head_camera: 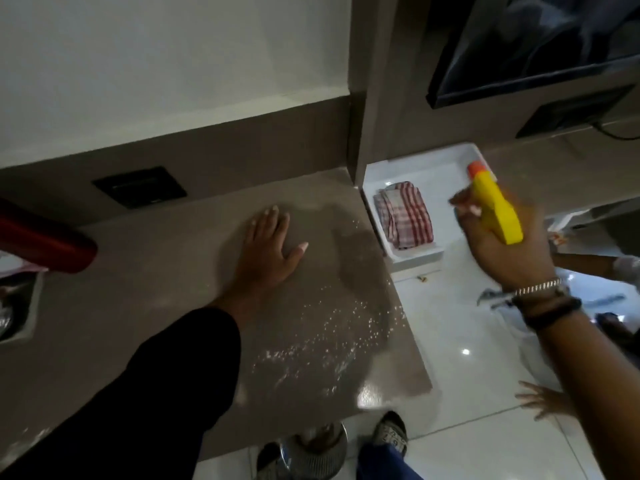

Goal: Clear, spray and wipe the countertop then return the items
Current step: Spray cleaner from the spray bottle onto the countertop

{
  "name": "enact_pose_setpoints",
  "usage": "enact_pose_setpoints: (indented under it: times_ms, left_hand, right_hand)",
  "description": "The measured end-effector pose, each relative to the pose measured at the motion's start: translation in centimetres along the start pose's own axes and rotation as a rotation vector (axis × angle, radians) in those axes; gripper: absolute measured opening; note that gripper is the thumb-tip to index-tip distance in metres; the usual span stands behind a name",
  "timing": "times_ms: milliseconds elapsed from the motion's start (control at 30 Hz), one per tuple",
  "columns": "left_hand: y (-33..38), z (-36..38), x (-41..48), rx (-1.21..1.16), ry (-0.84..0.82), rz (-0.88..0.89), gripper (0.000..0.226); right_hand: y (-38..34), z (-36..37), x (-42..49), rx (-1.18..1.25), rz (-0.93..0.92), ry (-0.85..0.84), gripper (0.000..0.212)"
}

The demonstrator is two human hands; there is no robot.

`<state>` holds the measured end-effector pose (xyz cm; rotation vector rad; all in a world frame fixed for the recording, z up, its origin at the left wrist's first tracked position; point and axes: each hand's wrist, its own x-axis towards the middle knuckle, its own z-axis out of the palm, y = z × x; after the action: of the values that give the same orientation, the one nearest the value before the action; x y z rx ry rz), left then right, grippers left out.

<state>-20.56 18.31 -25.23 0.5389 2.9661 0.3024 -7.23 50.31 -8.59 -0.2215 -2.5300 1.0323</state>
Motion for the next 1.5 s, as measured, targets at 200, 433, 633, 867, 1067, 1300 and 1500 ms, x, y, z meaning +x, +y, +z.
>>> enact_pose_setpoints:
  times_ms: [200, 433, 633, 867, 1067, 1300, 1500]
  left_hand:
    - [-6.8, -2.2, -5.2, -0.041, -0.092, -0.049, 0.089]
    - [-16.1, -4.1, -11.8, -0.037, -0.29, -0.289, 0.111]
    - [-16.9, -6.0, -11.8, -0.035, -0.38, -0.204, 0.108]
    - [-17.5, -6.2, -11.8, -0.017, -0.364, -0.156, 0.106]
    - [-17.7, -7.2, -11.9, -0.007, -0.378, -0.121, 0.099]
    - [-21.8, -11.4, -16.0, -0.183, -0.191, -0.201, 0.071]
    - [-27.5, -12.6, -26.2, -0.224, -0.013, -0.282, 0.052]
  right_hand:
    - [-9.1, 3.6, -15.4, 0.059, 0.475, -0.464, 0.022]
    - [-10.7, 10.5, -24.4, -0.106, 0.948, -0.416, 0.036]
    - [-10.7, 9.8, -23.0, -0.117, 0.927, -0.381, 0.047]
    - [-9.0, 8.9, -18.9, -0.14, 1.042, -0.194, 0.037]
    - [-11.7, 11.2, -16.6, -0.045, 0.803, -0.307, 0.044]
    - [-19.8, 20.3, -18.8, -0.148, 0.521, -0.643, 0.033]
    - [-25.6, 26.8, -21.2, -0.168, 0.509, -0.883, 0.044]
